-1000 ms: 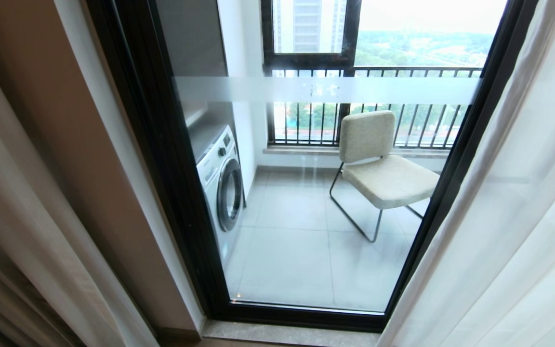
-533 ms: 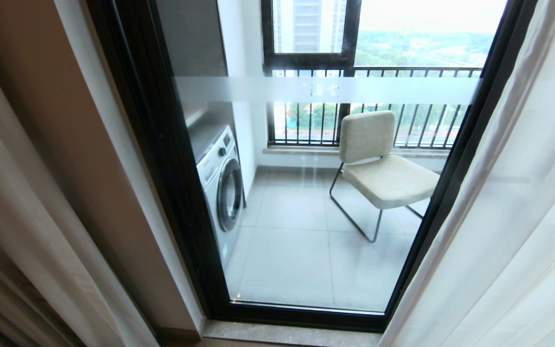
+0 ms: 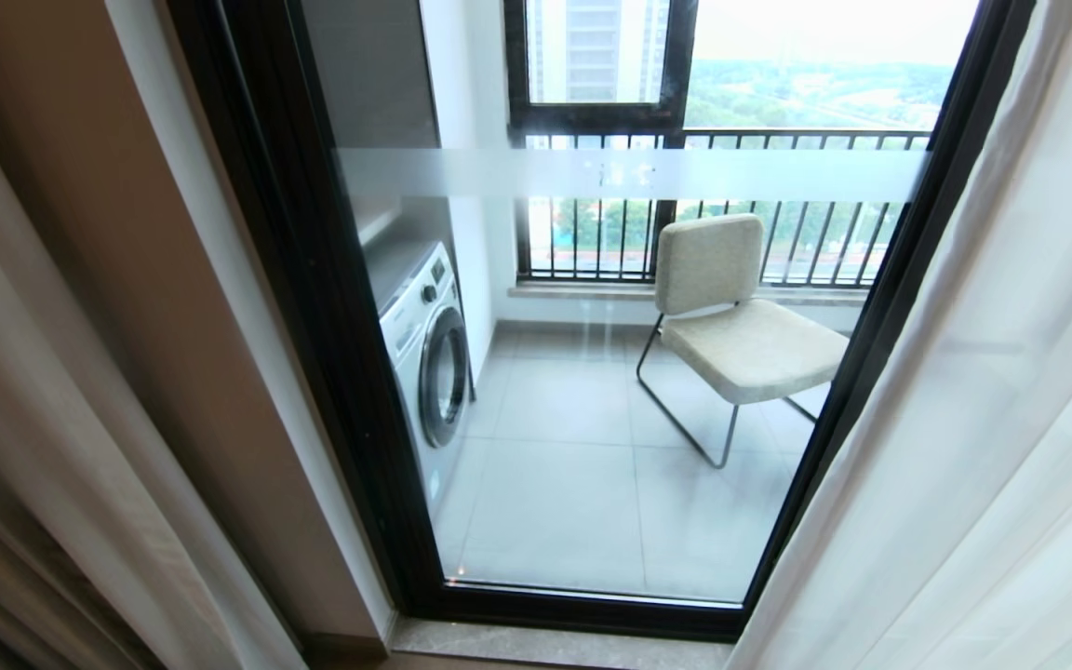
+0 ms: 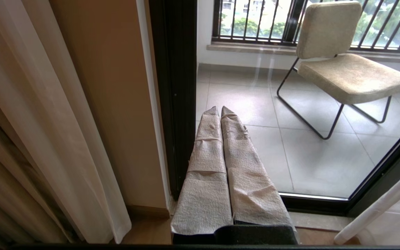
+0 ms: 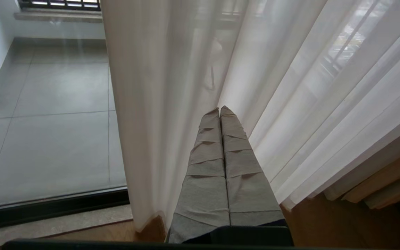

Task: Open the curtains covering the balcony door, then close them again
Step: Close the inner curtains on both sides

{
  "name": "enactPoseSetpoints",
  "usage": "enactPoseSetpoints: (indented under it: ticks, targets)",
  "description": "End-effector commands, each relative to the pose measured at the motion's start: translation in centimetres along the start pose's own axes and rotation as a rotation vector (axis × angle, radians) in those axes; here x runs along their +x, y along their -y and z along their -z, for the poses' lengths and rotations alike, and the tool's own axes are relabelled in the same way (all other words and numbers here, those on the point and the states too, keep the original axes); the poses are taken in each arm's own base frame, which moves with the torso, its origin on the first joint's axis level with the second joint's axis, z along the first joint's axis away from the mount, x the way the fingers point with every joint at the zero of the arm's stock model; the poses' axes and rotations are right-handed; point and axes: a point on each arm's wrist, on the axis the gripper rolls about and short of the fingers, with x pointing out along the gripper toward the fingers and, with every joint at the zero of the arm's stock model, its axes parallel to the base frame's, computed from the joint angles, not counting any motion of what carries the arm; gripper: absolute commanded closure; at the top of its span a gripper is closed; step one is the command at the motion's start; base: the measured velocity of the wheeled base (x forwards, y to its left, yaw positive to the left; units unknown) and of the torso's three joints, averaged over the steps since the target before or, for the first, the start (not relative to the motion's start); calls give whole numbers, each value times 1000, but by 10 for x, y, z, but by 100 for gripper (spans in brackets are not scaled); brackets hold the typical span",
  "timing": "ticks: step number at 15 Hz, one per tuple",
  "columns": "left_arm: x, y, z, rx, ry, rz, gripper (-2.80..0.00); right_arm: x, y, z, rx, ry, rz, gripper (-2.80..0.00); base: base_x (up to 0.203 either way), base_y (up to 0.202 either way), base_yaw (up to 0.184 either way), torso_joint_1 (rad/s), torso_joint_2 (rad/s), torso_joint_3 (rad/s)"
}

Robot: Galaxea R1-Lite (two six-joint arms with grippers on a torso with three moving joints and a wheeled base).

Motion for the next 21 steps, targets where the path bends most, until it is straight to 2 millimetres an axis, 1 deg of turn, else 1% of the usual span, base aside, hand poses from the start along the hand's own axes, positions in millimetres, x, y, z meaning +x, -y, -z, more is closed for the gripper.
enactPoseSetpoints:
  ticks: [1, 5, 7, 11, 13, 21]
  targets:
    - [0, 0, 0, 0, 0, -1, 0, -27, 7, 23, 21, 71, -24, 0, 0, 0, 0, 0, 0, 0]
    - [0, 0, 0, 0, 0, -1, 0, -53, 10, 62, -4, 158, -180, 0, 0, 0, 0, 0, 0, 0]
    - [0, 0, 0, 0, 0, -1, 0, -63, 12, 80, -28, 144, -232, 0, 0, 0, 0, 0, 0, 0]
    - [0, 0, 0, 0, 0, -1, 0, -78, 11, 102, -39, 174, -375, 0, 0, 0, 0, 0, 0, 0]
    - [0, 0, 0, 0, 0, -1, 0, -81, 10, 109, -40, 177, -414, 0, 0, 0, 0, 0, 0, 0]
    - [0, 0, 0, -1, -1, 0, 0, -81, 10, 110, 12, 159, -417, 0, 0, 0, 0, 0, 0, 0]
